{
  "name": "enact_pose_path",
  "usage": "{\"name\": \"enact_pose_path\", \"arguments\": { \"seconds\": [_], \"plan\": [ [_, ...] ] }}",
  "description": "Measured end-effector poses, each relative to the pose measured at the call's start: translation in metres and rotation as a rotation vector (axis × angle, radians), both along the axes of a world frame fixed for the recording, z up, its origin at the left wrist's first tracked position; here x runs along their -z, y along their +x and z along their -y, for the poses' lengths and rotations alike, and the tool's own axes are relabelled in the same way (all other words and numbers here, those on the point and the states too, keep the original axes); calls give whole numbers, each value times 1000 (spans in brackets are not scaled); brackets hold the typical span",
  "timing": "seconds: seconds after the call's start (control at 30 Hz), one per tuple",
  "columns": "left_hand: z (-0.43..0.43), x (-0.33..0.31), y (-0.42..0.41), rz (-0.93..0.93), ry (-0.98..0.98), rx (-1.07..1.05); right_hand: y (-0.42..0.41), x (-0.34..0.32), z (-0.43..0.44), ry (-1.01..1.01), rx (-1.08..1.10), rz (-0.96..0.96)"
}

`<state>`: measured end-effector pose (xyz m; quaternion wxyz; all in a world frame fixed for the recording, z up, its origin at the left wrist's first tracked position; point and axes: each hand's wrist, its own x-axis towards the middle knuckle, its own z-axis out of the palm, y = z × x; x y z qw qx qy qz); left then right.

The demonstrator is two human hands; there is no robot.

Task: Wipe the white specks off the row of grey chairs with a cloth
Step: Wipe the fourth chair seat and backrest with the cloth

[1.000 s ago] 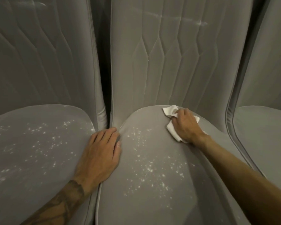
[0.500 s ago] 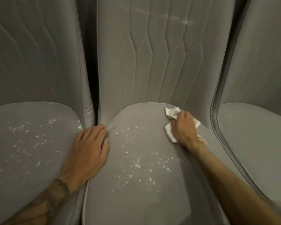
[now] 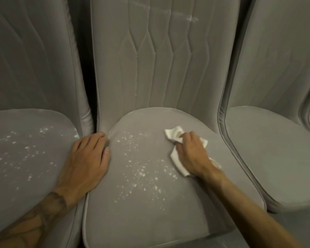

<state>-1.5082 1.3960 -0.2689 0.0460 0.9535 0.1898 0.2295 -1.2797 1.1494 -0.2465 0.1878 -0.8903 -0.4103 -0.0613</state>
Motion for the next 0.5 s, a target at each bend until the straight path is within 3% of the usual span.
{"name": "enact_pose_path", "arguments": {
  "seconds": [0.07, 0.13, 0.27, 0.33, 0.5],
  "plan": [
    [0, 1, 0, 2, 9, 10, -15, -1, 12, -15, -197, -20],
    [-1, 2, -1, 7, 15, 18, -1, -11, 26, -46, -209, -22],
    [0, 2, 0, 12, 29, 20, 27, -19, 44, -50, 212, -7],
    [-1, 3, 1, 24, 35, 15, -1, -12, 29, -61, 275, 37],
    [-5, 6, 0, 11, 48, 9, -62, -3, 20, 58, -99, -36]
  ]
}}
